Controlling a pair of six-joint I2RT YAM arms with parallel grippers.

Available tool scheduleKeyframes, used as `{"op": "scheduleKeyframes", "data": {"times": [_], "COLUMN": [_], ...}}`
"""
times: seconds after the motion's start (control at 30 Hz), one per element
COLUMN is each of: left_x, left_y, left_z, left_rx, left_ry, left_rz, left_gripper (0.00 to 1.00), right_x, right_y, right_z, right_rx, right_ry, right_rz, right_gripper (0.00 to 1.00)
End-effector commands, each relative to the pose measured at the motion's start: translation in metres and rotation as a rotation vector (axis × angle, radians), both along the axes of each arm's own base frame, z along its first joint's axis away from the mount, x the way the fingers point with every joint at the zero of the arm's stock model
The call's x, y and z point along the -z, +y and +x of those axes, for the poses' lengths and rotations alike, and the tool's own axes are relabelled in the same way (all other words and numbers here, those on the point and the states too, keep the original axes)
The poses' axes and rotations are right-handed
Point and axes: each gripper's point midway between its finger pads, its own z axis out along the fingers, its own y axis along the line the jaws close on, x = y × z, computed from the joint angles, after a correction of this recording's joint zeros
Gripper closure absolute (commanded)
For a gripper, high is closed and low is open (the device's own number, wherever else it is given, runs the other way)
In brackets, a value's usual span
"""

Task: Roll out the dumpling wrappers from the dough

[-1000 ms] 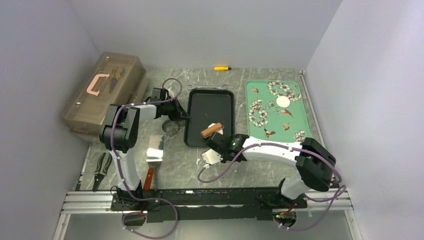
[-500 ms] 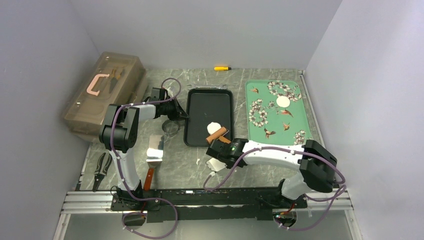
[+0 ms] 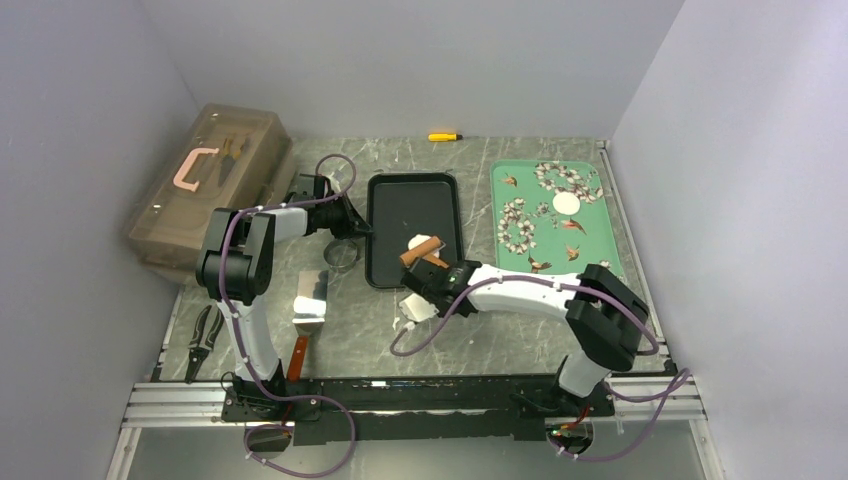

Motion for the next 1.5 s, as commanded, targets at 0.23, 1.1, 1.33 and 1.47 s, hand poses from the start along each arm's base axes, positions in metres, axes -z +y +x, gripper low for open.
{"op": "scheduleKeyframes", "data": {"times": [0.23,1.1,1.33,1.47], "left_x": [0.040,0.038,0.042,0.042], "left_y": [0.018,0.016,0.015,0.015], "left_z": [-0.016,-0.016,-0.017,-0.017], "left_rx": [-0.049,-0.039,-0.038,-0.038], "left_ry": [0.119,0.124,0.140,0.145], "left_rz": [0.096,0.082,0.074,0.067], "left_gripper": [1.00,1.00,1.00,1.00], "right_x": [0.022,0.022,0.010,0.007], "right_y": [0.026,0.004,-0.028,-0.033], "right_z": [0.028,0.036,0.009,-0.011], "right_rx": [-0.027,-0.035,-0.003,-0.011], "right_ry": [0.043,-0.040,-0.049,-0.031], "right_rz": [0.064,-0.089,-0.146,-0.161], "right_gripper": [1.00,1.00,1.00,1.00]}}
